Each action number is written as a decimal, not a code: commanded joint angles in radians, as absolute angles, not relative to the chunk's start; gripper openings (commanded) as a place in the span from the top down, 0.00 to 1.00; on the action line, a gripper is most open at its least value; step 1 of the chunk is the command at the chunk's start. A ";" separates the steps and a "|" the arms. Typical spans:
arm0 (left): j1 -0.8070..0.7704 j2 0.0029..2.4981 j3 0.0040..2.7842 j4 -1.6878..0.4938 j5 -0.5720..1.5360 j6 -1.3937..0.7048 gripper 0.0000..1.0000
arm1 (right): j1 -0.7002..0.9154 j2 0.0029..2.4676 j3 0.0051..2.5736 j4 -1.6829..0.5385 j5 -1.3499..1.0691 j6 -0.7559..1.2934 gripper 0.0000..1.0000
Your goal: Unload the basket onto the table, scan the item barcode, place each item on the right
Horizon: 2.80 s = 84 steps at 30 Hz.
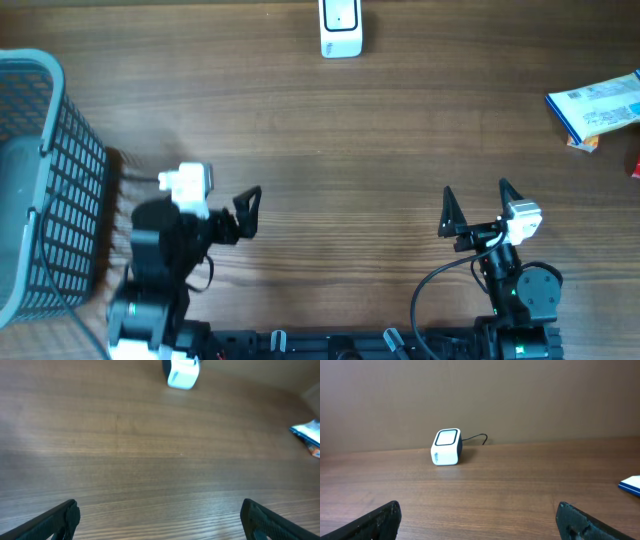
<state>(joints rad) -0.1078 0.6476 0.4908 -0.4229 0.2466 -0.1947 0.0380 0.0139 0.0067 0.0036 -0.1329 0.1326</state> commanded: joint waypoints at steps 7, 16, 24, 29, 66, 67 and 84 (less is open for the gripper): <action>-0.046 0.081 0.167 -0.338 0.307 -0.081 0.00 | 0.040 0.005 0.005 0.006 -0.120 0.124 0.00; -0.045 0.003 0.084 -0.126 0.306 -0.003 0.00 | 0.040 0.005 0.006 0.006 -0.120 0.123 0.00; -0.045 0.003 0.080 0.050 0.226 -0.004 0.00 | 0.040 0.005 0.005 0.006 -0.120 0.123 0.00; -0.046 0.003 0.006 0.117 0.193 -0.007 0.00 | 0.040 0.005 0.006 0.006 -0.120 0.124 0.00; -0.042 0.003 0.006 -0.074 -0.009 -0.004 0.00 | 0.040 0.005 0.006 0.006 -0.120 0.123 0.00; -0.042 0.003 0.006 -0.074 -0.009 -0.004 0.00 | 0.040 0.005 0.005 0.006 -0.120 0.123 0.00; -0.042 0.003 0.006 -0.073 -0.009 -0.004 0.00 | 0.040 0.005 0.006 0.006 -0.120 0.123 0.00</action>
<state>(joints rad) -0.0494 0.0128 0.0093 -0.0719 -0.0101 -0.0196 0.0380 0.0135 0.0067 0.0032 -0.1299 0.1326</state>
